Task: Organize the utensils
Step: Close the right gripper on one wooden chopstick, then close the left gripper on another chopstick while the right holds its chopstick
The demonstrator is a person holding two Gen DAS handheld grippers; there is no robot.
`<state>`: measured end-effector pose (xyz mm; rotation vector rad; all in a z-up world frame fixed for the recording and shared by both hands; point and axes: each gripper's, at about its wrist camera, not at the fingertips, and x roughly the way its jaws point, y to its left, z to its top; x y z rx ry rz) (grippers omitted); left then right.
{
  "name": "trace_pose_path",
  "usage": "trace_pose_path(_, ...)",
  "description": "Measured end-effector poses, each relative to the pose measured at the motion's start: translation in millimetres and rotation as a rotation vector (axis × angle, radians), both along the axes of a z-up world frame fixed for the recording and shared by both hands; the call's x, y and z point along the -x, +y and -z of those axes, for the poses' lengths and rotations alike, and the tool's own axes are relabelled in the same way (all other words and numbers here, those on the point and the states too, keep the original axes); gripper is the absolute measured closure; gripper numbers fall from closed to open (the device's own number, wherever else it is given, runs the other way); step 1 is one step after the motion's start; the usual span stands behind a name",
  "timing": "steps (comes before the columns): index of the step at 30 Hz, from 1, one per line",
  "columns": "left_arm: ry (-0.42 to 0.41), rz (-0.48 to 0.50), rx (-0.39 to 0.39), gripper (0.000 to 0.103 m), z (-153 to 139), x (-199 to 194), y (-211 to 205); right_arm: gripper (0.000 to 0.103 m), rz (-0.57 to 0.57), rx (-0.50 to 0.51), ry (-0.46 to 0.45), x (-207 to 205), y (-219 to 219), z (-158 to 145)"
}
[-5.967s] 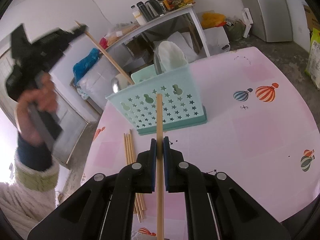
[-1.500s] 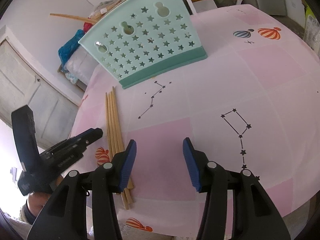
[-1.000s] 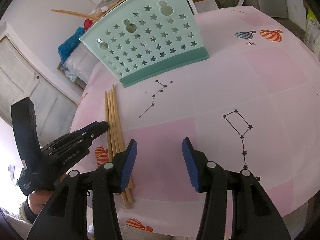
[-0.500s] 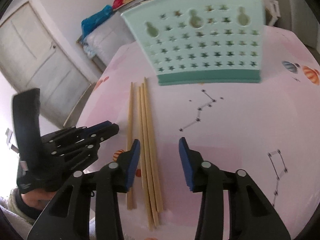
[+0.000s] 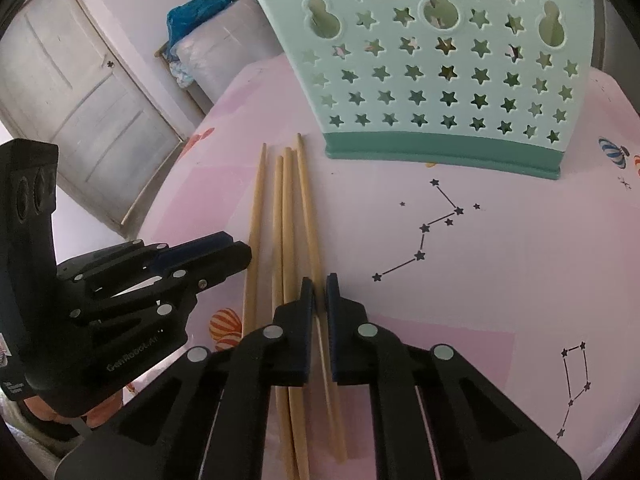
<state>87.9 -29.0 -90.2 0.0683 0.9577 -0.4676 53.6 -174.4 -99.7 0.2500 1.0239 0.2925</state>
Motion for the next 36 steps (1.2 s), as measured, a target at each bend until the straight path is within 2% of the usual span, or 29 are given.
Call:
trace_pose_path(4, -0.008, -0.001, -0.017, 0.077, 1.4, -2.5, -1.1, 0.096, -0.014, 0.041, -0.01, 0.1, 5.8, -1.0)
trace_pose_path(9, -0.007, -0.006, -0.041, 0.076, 0.2, -6.6, -4.8, 0.097, -0.009, 0.058, -0.005, 3.1, 5.7, -2.0)
trace_pose_path(16, 0.014, -0.002, 0.006, 0.076, -4.7, -6.1, 1.2, 0.096, 0.045, 0.059, 0.031, 28.8, -18.7, -1.8)
trace_pose_path(20, 0.007, 0.015, 0.001, 0.076, -3.5, -3.2, -3.7, 0.097, 0.099, 0.075, 0.05, 49.5, -32.5, -2.9)
trace_pose_path(26, -0.021, 0.016, -0.051, 0.076, 1.6, 0.6, -12.8, 0.097, 0.204, 0.043, 0.076, 80.3, -61.5, -2.4)
trace_pose_path(35, -0.076, 0.002, -0.13, 0.076, 4.4, -4.5, -8.8, 0.097, 0.259, 0.002, 0.075, 82.1, -64.6, 0.6)
trace_pose_path(36, -0.08, -0.001, -0.13, 0.078, 4.5, -5.2, -6.6, 0.097, 0.267, -0.006, 0.077, 81.5, -65.5, 0.9)
